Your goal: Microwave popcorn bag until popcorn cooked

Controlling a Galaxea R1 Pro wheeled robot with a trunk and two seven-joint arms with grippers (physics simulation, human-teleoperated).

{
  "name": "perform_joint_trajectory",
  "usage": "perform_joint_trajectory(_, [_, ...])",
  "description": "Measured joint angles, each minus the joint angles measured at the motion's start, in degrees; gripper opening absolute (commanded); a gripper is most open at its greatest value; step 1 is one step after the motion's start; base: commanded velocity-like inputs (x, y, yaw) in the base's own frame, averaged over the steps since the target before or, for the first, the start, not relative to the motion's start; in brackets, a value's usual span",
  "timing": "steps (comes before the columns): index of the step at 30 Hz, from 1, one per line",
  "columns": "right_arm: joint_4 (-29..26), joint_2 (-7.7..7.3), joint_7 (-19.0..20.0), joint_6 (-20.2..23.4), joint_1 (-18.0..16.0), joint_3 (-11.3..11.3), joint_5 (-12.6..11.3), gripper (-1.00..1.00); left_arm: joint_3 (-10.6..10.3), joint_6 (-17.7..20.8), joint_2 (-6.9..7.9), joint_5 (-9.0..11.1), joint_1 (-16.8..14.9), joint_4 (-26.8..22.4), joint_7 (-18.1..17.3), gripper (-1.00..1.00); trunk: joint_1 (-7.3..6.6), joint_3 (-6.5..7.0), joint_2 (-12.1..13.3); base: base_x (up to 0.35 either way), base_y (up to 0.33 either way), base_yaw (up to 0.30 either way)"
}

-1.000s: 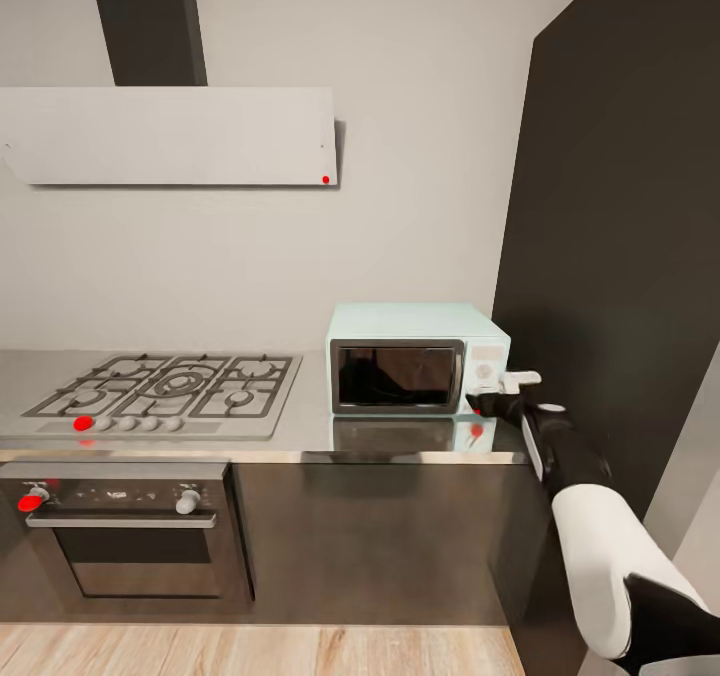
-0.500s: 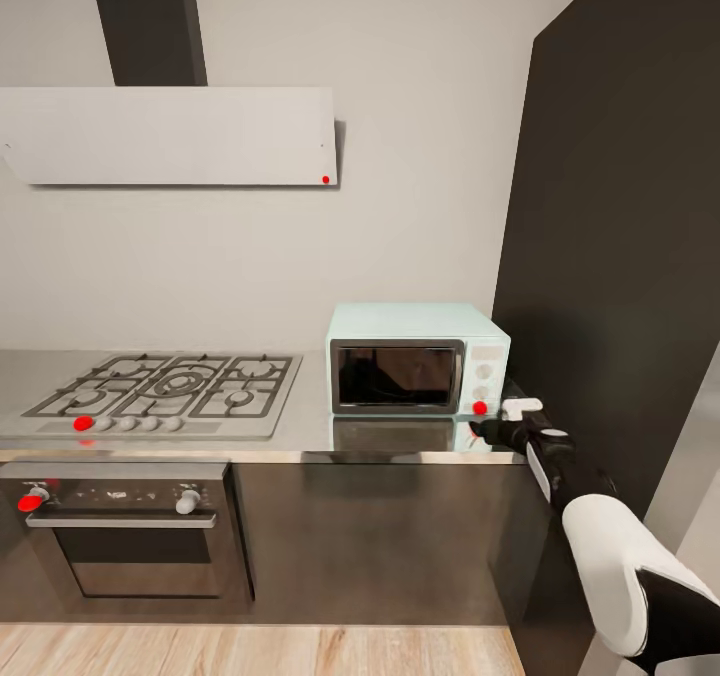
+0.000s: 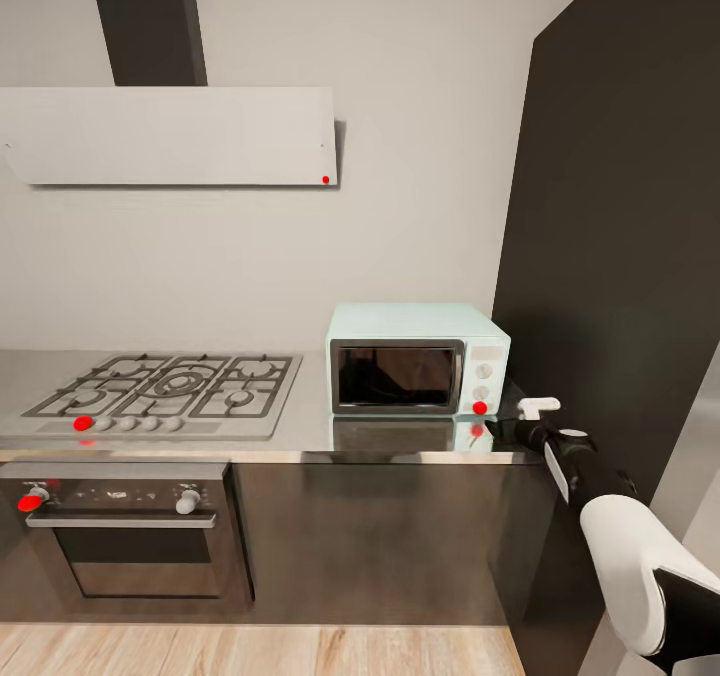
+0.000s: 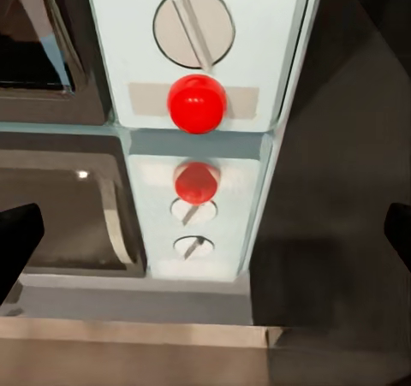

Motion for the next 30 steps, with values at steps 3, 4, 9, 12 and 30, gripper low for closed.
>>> perform_joint_trajectory(3, [0.0, -0.05, 0.0, 0.0, 0.0, 0.0, 0.0, 1.00, 0.0, 0.1, -0.02, -0.4, 0.0, 0.0, 0.0, 1.00, -0.01, 0.00, 0.0, 0.136, -0.034, 0.000])
perform_joint_trajectory(4, [0.0, -0.06, 0.0, 0.0, 0.0, 0.0, 0.0, 1.00, -0.1, 0.1, -0.02, -0.4, 0.0, 0.0, 0.0, 1.00, -0.02, 0.00, 0.0, 0.248, -0.101, 0.000])
perform_joint_trajectory(9, [0.0, 0.07, -0.1, 0.0, 0.0, 0.0, 0.0, 1.00, -0.1, 0.1, 0.05, -0.4, 0.0, 0.0, 0.0, 1.00, -0.01, 0.00, 0.0, 0.088, -0.040, 0.000])
perform_joint_trajectory(12, [0.0, 0.10, -0.3, 0.0, 0.0, 0.0, 0.0, 1.00, -0.1, 0.1, 0.06, -0.2, 0.0, 0.0, 0.0, 1.00, 0.00, 0.00, 0.0, 0.011, -0.005, 0.000])
perform_joint_trajectory(30, [0.0, 0.65, -0.8, 0.0, 0.0, -0.1, 0.1, 1.00, 0.0, 0.1, 0.09, 0.0, 0.0, 0.0, 0.0, 1.00, 0.00, 0.00, 0.0, 0.002, 0.000, 0.000])
